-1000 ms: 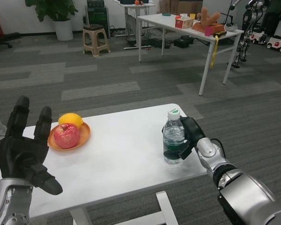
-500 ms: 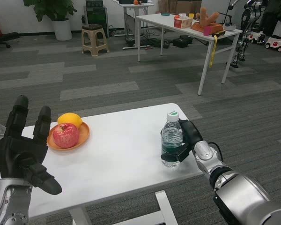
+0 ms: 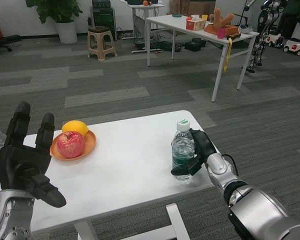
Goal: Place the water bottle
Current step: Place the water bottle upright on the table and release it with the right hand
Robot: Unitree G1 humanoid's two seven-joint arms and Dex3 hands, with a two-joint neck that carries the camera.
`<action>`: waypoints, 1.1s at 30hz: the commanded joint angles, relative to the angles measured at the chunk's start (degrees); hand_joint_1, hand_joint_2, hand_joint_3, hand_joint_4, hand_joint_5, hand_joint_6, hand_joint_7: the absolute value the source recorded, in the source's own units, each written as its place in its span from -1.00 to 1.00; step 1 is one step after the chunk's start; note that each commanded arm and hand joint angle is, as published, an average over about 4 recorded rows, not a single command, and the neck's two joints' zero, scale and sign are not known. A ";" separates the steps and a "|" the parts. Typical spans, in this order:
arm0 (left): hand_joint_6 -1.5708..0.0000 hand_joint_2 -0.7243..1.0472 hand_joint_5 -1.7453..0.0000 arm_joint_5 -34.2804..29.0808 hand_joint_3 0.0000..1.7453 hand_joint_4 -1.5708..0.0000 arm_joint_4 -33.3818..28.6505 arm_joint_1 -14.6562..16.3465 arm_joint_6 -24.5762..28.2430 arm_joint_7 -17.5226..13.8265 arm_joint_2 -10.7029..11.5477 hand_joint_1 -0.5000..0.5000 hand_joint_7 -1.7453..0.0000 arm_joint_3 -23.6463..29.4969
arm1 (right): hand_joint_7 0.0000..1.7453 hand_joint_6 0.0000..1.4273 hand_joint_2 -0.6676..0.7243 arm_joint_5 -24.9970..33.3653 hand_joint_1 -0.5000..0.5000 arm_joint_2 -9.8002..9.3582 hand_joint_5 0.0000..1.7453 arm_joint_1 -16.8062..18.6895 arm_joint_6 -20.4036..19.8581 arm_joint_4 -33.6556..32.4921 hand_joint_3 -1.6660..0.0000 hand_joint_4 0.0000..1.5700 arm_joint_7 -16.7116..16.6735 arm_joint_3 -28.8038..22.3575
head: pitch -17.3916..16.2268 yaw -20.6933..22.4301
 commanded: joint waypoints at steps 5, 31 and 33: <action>1.00 -0.90 1.00 -0.10 -0.90 1.00 0.35 -0.08 -0.55 -0.10 0.20 -1.00 1.00 0.17 | 0.92 0.77 -0.25 -1.16 0.50 0.84 0.69 4.14 0.47 -0.68 0.21 0.99 0.40 0.79 | 0.17 0.08; 1.00 -0.92 1.00 -0.10 -0.95 1.00 0.44 -0.08 -0.74 -0.16 0.20 -1.00 1.00 0.25 | 0.84 -0.44 0.18 3.04 -0.52 0.47 0.89 5.26 0.56 -2.42 0.76 0.23 2.05 -2.75 | 0.33 0.20; 1.00 -0.90 1.00 -0.10 -0.95 1.00 0.44 -0.08 -0.74 -0.16 0.20 -1.00 1.00 0.25 | 0.78 -0.57 0.45 3.06 -0.73 0.47 0.89 5.35 0.60 -2.42 0.81 0.16 2.27 -2.88 | 0.30 0.21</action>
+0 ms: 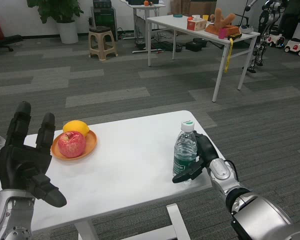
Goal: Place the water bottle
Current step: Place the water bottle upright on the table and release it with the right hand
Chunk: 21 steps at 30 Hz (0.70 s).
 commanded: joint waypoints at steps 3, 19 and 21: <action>1.00 -0.90 1.00 -0.10 -0.90 1.00 0.42 -0.08 -0.70 -0.16 0.20 -1.00 1.00 0.24 | 0.64 -0.74 0.75 0.26 -0.83 0.11 0.89 2.00 1.60 0.71 0.83 0.07 0.78 -0.43 | -0.03 0.02; 1.00 -0.90 1.00 -0.10 -0.90 1.00 0.38 -0.08 -0.70 -0.16 0.20 -1.00 1.00 0.24 | 0.44 -0.96 1.00 0.43 -0.92 0.02 0.67 2.09 1.80 -0.06 0.90 -0.45 1.81 -1.30 | -0.18 0.05; 1.00 -0.90 1.00 -0.10 -0.90 1.00 0.40 -0.08 -0.70 -0.16 0.20 -1.00 1.00 0.24 | 0.48 -0.96 1.00 0.43 -0.92 0.02 0.67 2.09 1.80 -0.17 0.90 -0.49 1.81 -1.33 | -0.18 0.05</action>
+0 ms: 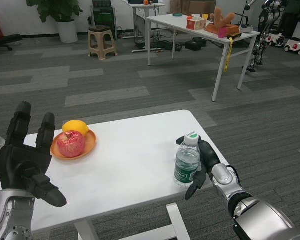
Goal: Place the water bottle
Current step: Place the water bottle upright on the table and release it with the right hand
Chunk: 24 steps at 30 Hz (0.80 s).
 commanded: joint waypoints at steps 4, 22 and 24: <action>1.00 -0.90 1.00 -0.10 -0.93 1.00 0.42 -0.08 -0.69 -0.15 0.20 -1.00 1.00 0.24 | 0.52 -0.96 1.00 0.46 -0.92 -0.07 0.67 0.36 0.64 -0.59 0.90 -0.49 0.01 -0.55 | 0.00 0.00; 1.00 -0.90 1.00 -0.15 -1.00 1.00 0.33 0.01 -0.65 -0.15 0.20 -1.00 1.00 0.24 | 0.36 -1.00 1.00 0.64 -0.92 -0.45 -0.03 1.73 0.81 -5.49 0.98 -0.85 2.12 -3.48 | -0.05 0.00; 1.00 -0.90 1.00 -0.15 -1.00 1.00 0.33 0.05 -0.65 -0.15 0.20 -1.00 1.00 0.24 | 0.32 -1.00 1.00 0.64 -0.92 -0.49 -0.17 2.08 0.94 -6.11 1.00 -0.91 2.47 -4.00 | -0.07 0.01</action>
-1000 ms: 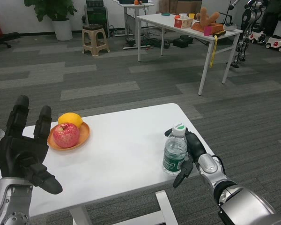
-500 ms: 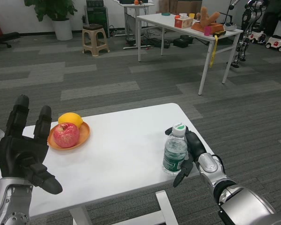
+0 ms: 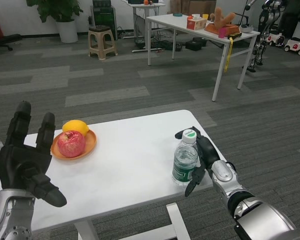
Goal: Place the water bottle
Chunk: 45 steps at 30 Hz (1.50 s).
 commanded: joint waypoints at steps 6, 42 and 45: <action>1.00 -0.90 1.00 -0.18 -0.93 1.00 0.33 0.09 -0.64 -0.10 0.20 -1.00 1.00 0.24 | -0.40 -1.00 1.00 0.75 -0.92 -0.84 -0.97 2.01 1.37 -3.48 0.98 -1.00 2.52 -3.62 | -0.16 -0.09; 1.00 -0.90 1.00 -0.13 -0.95 1.00 -0.47 0.97 -0.56 0.07 0.64 -1.00 1.00 0.68 | -1.00 -1.00 1.00 3.25 -0.94 -5.50 -1.00 20.91 3.84 -54.86 1.00 -1.00 6.60 -23.00 | -0.32 0.08; 1.00 -0.90 1.00 -0.04 -0.95 1.00 -0.51 0.97 -0.56 0.12 0.64 -1.00 1.00 0.68 | -1.00 -1.00 0.98 3.25 -0.92 -5.76 -1.00 21.13 3.88 -59.34 1.00 -1.00 6.05 -22.78 | -0.29 0.03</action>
